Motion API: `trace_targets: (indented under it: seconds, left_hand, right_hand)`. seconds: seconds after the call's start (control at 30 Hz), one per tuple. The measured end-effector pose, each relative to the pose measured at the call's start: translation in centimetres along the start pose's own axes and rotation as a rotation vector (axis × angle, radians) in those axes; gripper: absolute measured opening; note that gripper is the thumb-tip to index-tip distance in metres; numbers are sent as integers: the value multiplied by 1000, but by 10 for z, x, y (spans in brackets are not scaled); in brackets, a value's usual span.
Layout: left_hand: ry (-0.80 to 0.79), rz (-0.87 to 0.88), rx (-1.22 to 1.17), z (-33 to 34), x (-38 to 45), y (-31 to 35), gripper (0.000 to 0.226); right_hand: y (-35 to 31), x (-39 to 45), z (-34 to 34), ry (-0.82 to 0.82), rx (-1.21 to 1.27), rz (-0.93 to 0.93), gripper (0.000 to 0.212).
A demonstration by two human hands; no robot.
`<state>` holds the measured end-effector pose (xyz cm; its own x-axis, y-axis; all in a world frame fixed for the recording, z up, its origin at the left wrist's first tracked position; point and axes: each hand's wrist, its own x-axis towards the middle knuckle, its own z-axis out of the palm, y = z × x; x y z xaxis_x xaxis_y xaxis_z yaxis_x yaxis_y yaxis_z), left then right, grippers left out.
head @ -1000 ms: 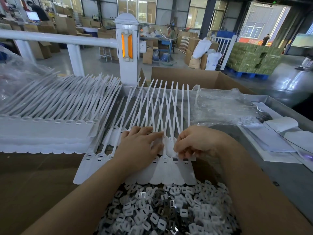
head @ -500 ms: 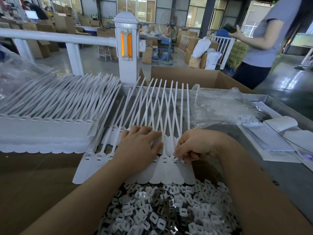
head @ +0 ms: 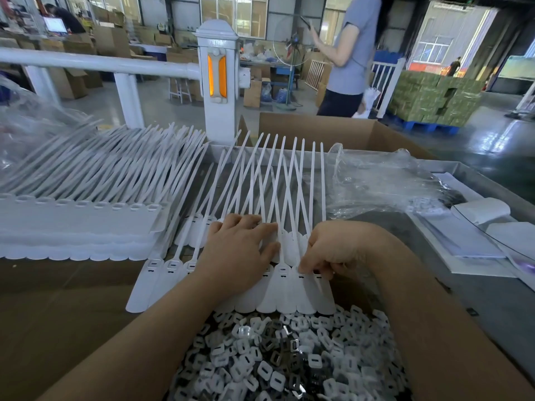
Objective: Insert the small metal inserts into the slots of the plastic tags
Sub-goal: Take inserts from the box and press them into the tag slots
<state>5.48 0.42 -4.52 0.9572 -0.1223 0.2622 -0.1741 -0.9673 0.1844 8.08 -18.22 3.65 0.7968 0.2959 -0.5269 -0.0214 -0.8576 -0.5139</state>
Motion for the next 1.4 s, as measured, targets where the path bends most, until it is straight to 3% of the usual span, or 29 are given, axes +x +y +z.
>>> trace_targets:
  seconds: [0.13, 0.2, 0.3, 0.4, 0.53, 0.9, 1.0, 1.2, 1.4]
  left_hand:
    - [4, 2, -11, -1, -1, 1, 53]
    - [-6, 13, -24, -3, -1, 0, 53]
    - [-73, 49, -23, -9, 1, -7, 57]
    - [-68, -24, -192, -10, 8, -12, 39]
    - [-43, -100, -413, -8, 11, -14, 31]
    - [-73, -79, -329, -10, 12, -15, 28]
    - [-44, -39, -306, -14, 7, -14, 32]
    - [100, -70, -349, -21, 0, -2, 20]
    - [140, -178, -705, -30, 1, 5, 11]
  right_hand:
    - [-13, -2, 3, 35, -384, -112, 13]
    - [-21, -7, 4, 27, -401, -269, 6]
    - [-38, -22, 10, -229, -300, -499, 13]
    - [-51, -23, 29, -375, -383, -604, 12]
    - [-60, -22, 47, -420, -397, -629, 19]
    - [-61, -23, 47, -384, -399, -670, 10]
    - [-51, -23, 30, -290, -293, -646, 6]
    - [-15, -5, 3, 157, 184, -446, 6]
    - [-3, 7, 3, 214, 346, -356, 9]
